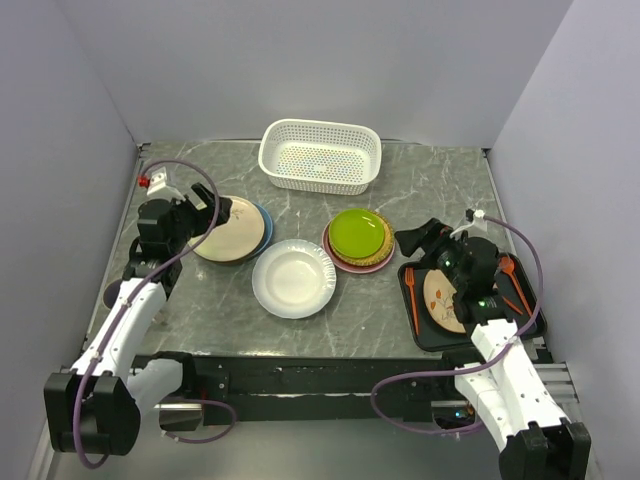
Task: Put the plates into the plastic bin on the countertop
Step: Pick up the plate at the center of the board.
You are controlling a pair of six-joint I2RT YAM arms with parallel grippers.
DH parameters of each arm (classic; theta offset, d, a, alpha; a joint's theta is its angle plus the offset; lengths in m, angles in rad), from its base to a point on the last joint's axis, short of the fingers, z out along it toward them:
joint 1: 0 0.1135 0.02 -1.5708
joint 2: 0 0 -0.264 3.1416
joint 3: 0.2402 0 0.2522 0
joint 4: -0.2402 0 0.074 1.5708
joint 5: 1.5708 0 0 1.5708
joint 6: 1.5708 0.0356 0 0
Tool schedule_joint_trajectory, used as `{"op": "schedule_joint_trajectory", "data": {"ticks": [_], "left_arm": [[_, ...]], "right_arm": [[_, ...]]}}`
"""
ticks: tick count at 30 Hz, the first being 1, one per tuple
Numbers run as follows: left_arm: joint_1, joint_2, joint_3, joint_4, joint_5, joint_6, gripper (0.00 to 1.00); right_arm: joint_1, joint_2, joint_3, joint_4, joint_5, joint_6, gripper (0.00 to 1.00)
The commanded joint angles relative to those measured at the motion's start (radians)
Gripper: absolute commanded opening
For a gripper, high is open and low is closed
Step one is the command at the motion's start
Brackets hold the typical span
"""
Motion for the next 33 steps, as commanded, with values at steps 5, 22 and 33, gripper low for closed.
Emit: {"op": "schedule_joint_trajectory", "data": {"ticks": [5,22,33], "left_arm": [[0.005,-0.059,-0.014,-0.064,0.179,-0.041,0.99],[0.005,-0.073,-0.12,-0.091,0.366,-0.046,0.99],[0.005,-0.004,-0.092,-0.214,0.306,-0.057,0.99]], "right_arm": [[0.006,-0.02,-0.012,0.059,-0.186,0.067,1.0],[0.366,0.127,0.031,-0.01,0.013,0.079,1.0],[0.408,0.226,0.024,0.051,-0.065,0.018,1.0]]}}
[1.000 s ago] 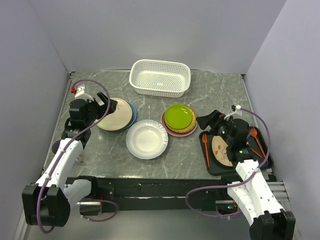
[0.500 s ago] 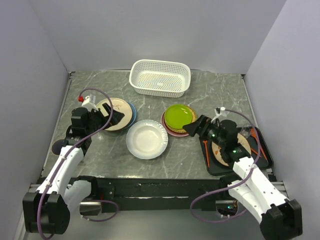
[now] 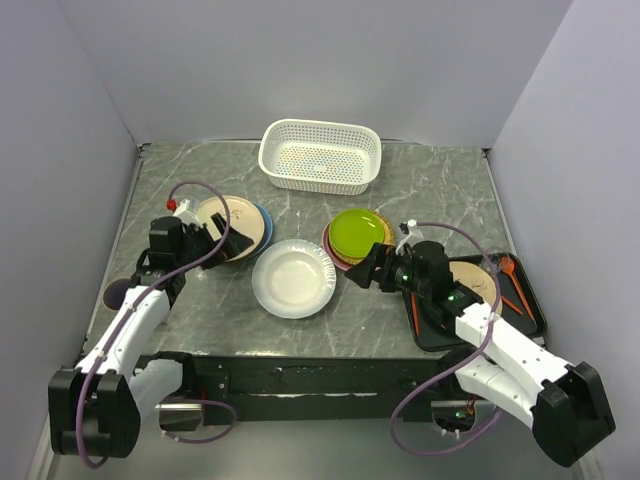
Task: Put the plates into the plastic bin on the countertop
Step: Pick up the plate at the center of the board.
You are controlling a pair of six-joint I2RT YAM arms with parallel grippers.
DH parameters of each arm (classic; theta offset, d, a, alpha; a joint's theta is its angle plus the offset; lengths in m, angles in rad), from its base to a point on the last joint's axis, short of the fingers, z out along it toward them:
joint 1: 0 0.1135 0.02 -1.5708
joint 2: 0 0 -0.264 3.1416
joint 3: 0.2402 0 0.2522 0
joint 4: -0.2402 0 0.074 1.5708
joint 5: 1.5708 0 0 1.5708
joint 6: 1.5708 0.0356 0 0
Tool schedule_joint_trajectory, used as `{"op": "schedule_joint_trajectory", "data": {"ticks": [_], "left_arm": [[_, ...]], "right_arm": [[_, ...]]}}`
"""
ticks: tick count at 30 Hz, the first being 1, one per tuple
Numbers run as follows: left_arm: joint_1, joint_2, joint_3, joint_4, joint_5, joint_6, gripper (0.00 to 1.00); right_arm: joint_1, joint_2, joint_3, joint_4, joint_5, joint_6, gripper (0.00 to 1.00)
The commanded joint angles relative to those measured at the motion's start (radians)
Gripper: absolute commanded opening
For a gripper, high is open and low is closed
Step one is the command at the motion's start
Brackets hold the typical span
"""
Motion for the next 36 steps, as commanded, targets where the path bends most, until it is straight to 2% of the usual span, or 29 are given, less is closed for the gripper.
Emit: {"op": "schedule_joint_trajectory", "data": {"ticks": [1,6,12,19,27,36], "left_arm": [[0.004,0.016,0.019,-0.051,0.0,-0.009,0.99],[0.004,0.001,-0.038,-0.011,0.05,-0.043,0.96],[0.0,0.008,-0.073,-0.025,0.061,-0.046,0.84],[-0.006,0.036,-0.099,0.021,0.075,-0.067,0.72],[-0.019,0.051,-0.196,0.152,0.101,-0.109,0.58],[-0.043,0.051,-0.25,0.267,0.12,-0.139,0.53]], "right_arm": [[0.011,0.042,0.042,0.057,-0.006,-0.034,1.0],[0.02,0.137,0.053,0.12,-0.032,-0.02,1.0],[0.028,0.206,0.041,0.189,-0.052,0.001,1.0],[0.041,0.226,0.01,0.237,-0.068,0.041,1.0],[0.045,0.2,-0.037,0.266,-0.092,0.067,1.0],[0.045,0.207,-0.051,0.295,-0.121,0.072,1.0]]}}
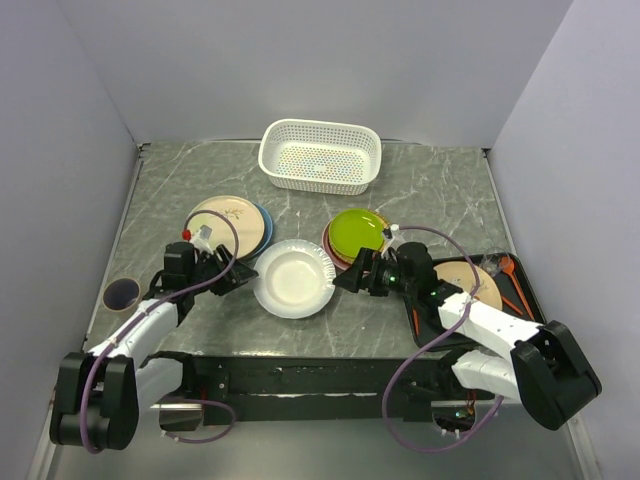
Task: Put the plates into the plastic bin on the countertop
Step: Pick up the plate at the center of the board.
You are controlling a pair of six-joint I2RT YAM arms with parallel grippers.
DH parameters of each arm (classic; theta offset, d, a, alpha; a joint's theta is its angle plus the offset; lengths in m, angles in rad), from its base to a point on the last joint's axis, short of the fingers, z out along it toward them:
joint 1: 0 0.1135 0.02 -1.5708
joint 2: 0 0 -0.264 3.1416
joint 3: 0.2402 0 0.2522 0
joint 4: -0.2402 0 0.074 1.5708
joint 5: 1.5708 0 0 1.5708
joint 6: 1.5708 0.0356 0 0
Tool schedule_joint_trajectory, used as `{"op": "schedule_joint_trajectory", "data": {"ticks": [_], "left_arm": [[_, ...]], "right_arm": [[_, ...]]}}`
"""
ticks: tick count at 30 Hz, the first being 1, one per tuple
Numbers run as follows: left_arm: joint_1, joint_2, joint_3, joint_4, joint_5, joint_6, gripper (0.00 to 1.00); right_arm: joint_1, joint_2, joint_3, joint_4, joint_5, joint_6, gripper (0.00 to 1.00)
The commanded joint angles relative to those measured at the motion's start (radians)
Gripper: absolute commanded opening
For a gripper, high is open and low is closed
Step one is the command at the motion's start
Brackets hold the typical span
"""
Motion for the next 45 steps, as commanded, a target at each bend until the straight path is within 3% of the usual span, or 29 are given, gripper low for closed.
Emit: {"op": "schedule_joint_trajectory", "data": {"ticks": [1,21,28,40,43,45], "left_arm": [[-0.016,0.001,-0.003,0.101,0.029,-0.019,0.52],[-0.062,0.001,-0.016,0.164,0.113,0.005,0.45],[-0.088,0.018,-0.044,0.277,0.138,-0.024,0.43],[-0.119,0.19,-0.081,0.472,0.179,-0.07,0.44],[-0.131,0.228,-0.078,0.499,0.184,-0.076,0.41],[-0.136,0.245,-0.07,0.5,0.181,-0.074,0.32]], "right_arm": [[0.007,-0.015,-0.008,0.075,-0.024,0.013,1.0],[0.013,0.091,-0.037,0.225,-0.079,0.086,1.0],[0.018,0.092,-0.049,0.245,-0.074,0.097,1.0],[0.03,0.191,-0.032,0.328,-0.125,0.103,0.95],[0.033,0.206,-0.015,0.32,-0.13,0.097,0.95],[0.036,0.211,-0.006,0.311,-0.128,0.093,0.95]]}}
